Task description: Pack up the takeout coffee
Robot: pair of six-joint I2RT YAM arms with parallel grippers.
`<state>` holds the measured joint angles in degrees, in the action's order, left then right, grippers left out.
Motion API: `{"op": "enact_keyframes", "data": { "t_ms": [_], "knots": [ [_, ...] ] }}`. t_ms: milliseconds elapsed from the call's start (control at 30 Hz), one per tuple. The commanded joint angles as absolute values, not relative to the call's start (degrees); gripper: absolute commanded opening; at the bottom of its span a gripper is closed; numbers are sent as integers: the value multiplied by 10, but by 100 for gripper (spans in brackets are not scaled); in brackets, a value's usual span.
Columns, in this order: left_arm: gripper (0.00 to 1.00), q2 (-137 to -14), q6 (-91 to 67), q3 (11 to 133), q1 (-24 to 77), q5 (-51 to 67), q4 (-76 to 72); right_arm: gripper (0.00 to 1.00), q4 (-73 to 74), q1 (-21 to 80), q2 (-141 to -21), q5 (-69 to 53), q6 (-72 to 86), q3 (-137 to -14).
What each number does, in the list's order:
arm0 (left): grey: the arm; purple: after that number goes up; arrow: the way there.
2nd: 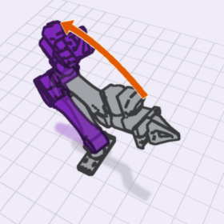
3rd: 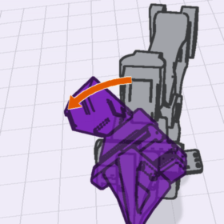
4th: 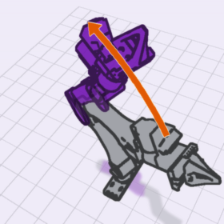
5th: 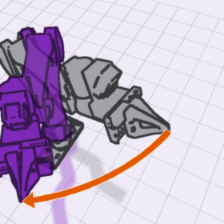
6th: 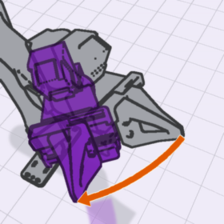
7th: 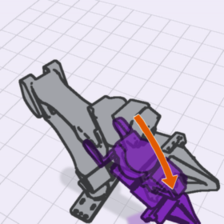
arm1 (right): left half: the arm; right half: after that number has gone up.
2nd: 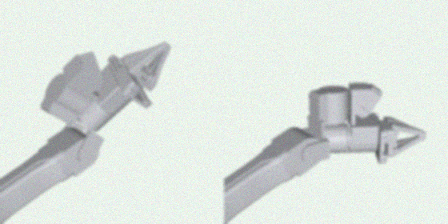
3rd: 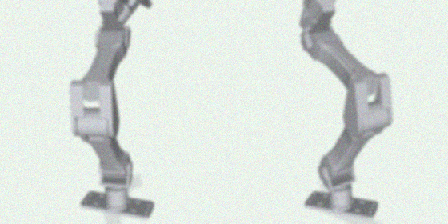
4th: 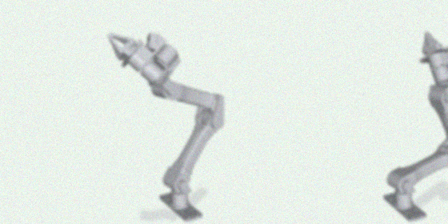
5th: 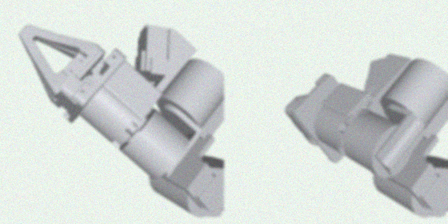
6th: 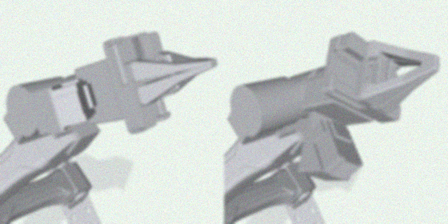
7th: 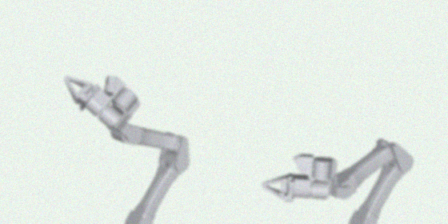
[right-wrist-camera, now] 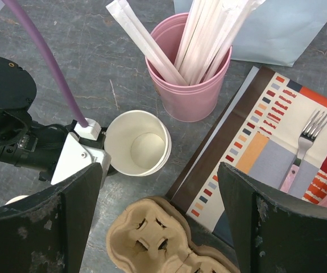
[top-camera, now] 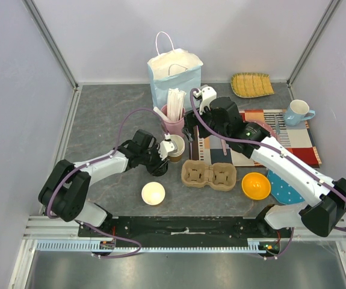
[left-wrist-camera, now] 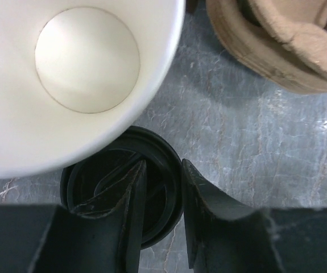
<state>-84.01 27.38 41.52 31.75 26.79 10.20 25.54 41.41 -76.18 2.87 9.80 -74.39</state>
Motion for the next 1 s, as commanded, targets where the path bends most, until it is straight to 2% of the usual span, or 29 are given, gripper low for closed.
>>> {"op": "enact_keyframes", "data": {
  "t_ms": [0, 133, 300, 967],
  "knots": [
    [36, -845, 286, 422, 321, 235, 72, 91, 250, 415, -762, 32, 98, -748],
    [26, -844, 285, 425, 321, 244, 77, 91, 250, 415, -770, 28, 95, -756],
    [2, -833, 275, 432, 320, 244, 105, 91, 250, 415, -773, 25, 91, -759],
    [2, -751, 265, 489, 306, 232, 241, 91, 250, 415, -780, 18, 91, -764]
  ]
}}
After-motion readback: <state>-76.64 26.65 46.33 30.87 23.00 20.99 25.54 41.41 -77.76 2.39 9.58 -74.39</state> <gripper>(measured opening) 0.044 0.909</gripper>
